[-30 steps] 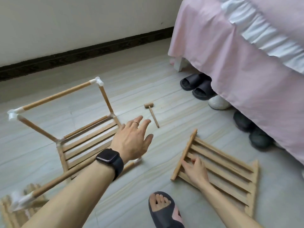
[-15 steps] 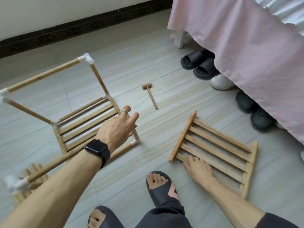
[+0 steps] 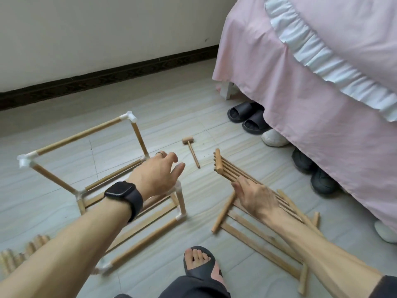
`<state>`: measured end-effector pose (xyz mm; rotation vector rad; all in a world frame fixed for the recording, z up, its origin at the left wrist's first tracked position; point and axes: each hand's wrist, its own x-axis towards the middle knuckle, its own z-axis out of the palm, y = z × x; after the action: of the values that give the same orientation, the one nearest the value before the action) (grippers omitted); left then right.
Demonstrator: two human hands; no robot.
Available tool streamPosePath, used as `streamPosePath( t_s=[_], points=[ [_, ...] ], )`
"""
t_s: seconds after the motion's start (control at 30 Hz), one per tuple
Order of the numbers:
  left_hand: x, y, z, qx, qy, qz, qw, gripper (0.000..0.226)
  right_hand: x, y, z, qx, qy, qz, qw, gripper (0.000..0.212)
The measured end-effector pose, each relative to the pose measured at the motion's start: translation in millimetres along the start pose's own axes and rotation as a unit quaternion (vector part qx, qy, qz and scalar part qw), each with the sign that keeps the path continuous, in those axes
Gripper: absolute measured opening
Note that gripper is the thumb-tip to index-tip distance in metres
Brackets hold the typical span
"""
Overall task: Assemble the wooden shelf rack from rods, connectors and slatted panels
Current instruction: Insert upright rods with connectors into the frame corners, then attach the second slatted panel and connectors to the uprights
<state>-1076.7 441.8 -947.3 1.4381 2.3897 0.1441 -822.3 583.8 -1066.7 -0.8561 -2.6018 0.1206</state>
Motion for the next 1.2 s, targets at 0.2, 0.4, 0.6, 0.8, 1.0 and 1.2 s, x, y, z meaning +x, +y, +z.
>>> streamPosePath(
  t_s=[0.2,0.4,0.6,0.8,1.0,1.2],
  points=[
    [-25,-6,-63,-0.434,-0.01,-0.127,0.892,0.063,62,-83,-43,0.03,0.124,-0.219,0.967,0.034],
    [-70,-40,-78,-0.463,0.209,-0.247,0.825,0.031,109,-189,-52,0.017,0.172,-0.345,0.922,0.033],
    [-124,-97,-72,-0.471,0.325,-0.242,0.783,0.033,119,-249,-47,0.061,0.143,-0.404,0.901,0.041],
    [-167,-137,-60,-0.485,0.415,-0.248,0.729,0.032,122,-257,-51,0.11,0.102,-0.394,0.907,0.038],
    [-201,-181,-43,-0.499,0.439,-0.263,0.699,0.037,155,-205,-69,0.2,0.065,-0.062,0.976,0.066],
    [-207,-181,-24,-0.555,0.423,-0.245,0.673,0.041,161,-184,-58,0.513,-0.321,0.199,0.771,0.062]
  ],
)
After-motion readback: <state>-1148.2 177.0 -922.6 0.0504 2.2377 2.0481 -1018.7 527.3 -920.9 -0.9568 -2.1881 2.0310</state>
